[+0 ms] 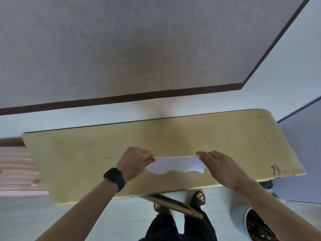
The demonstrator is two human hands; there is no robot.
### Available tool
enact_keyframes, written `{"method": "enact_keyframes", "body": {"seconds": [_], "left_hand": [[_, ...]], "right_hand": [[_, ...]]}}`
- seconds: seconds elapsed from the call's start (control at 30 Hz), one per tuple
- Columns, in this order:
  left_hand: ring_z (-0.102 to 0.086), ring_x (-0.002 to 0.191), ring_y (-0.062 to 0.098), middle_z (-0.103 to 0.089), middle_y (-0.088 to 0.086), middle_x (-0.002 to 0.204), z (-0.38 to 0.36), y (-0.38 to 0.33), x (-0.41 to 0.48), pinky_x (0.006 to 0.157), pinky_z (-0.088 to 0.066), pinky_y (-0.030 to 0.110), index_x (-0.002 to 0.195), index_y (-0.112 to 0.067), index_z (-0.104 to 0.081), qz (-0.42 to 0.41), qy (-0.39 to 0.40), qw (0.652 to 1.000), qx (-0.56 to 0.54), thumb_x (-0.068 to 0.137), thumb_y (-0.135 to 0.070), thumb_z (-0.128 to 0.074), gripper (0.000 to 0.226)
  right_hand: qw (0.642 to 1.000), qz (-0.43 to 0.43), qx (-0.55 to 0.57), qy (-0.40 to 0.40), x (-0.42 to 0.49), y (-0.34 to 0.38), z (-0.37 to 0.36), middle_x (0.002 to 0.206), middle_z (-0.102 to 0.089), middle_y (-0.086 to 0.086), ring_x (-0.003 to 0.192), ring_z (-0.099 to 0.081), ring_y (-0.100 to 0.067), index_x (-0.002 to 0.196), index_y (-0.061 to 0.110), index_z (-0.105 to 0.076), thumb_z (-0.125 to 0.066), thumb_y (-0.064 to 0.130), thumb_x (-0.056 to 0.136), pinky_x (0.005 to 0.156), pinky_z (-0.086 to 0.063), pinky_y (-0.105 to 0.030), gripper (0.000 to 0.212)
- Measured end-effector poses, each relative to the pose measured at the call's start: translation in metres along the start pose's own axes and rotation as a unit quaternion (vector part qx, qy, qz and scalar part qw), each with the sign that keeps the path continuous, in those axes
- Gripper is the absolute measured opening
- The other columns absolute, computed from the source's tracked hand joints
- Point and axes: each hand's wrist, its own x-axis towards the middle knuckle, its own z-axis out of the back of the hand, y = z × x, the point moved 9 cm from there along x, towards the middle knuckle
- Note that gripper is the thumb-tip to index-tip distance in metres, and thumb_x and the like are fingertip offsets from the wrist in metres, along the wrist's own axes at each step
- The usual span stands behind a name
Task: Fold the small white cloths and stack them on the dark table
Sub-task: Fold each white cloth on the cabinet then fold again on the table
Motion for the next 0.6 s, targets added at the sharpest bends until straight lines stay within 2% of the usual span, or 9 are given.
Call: {"method": "enact_keyframes", "body": {"seconds": [0.17, 0.27, 0.43, 0.53, 0.6], "left_hand": [[-0.061, 0.096, 0.018, -0.073, -0.006, 0.107, 0.027, 0.029, 0.000, 0.092, -0.038, 0.029, 0.116, -0.024, -0.071, 0.055, -0.030, 0.997, -0.038, 0.102, -0.039, -0.049, 0.030], [-0.061, 0.097, 0.017, -0.073, -0.007, 0.105, 0.044, 0.043, 0.013, 0.090, -0.040, 0.028, 0.114, -0.026, -0.072, 0.086, -0.055, 0.993, -0.051, 0.102, -0.039, -0.050, 0.029], [-0.062, 0.095, 0.019, -0.074, -0.007, 0.102, 0.071, 0.052, 0.042, 0.093, -0.045, 0.034, 0.109, -0.026, -0.075, 0.098, -0.127, 0.986, -0.045, 0.101, -0.032, -0.055, 0.022], [-0.067, 0.088, 0.023, -0.076, -0.005, 0.093, 0.090, 0.057, 0.054, 0.084, -0.052, 0.038, 0.102, -0.023, -0.077, 0.083, -0.192, 0.978, -0.002, 0.097, -0.026, -0.060, 0.018], [-0.068, 0.083, 0.021, -0.075, -0.006, 0.087, 0.101, 0.061, 0.057, 0.079, -0.054, 0.035, 0.098, -0.024, -0.078, 0.078, -0.224, 0.971, 0.016, 0.095, -0.032, -0.053, 0.027]], "right_hand": [[0.999, -0.028, 0.017, 0.043, 0.010, -0.010, -0.006, 0.089, -0.064, 0.003, 0.081, -0.053, -0.024, 0.116, 0.022, -0.042, -0.035, 0.030, 0.104, 0.067, -0.049, -0.037, 0.016], [0.998, -0.036, 0.002, 0.051, 0.026, -0.022, 0.000, 0.090, -0.059, 0.003, 0.077, -0.047, -0.022, 0.110, 0.022, -0.041, -0.041, 0.024, 0.100, 0.065, -0.045, -0.034, 0.010], [0.997, -0.059, -0.044, -0.003, 0.076, -0.046, 0.020, 0.090, -0.060, 0.001, 0.076, -0.058, -0.024, 0.111, 0.015, -0.058, -0.057, 0.000, 0.086, 0.058, -0.038, -0.028, 0.029], [0.994, -0.082, -0.048, -0.058, 0.100, -0.056, 0.040, 0.089, -0.063, 0.001, 0.078, -0.061, -0.024, 0.109, 0.016, -0.062, -0.062, 0.001, 0.087, 0.058, -0.041, -0.028, 0.027], [0.990, -0.094, -0.033, -0.099, 0.108, -0.057, 0.052, 0.092, -0.063, 0.002, 0.081, -0.061, -0.025, 0.106, 0.017, -0.063, -0.063, 0.003, 0.088, 0.057, -0.046, -0.031, 0.023]]}}
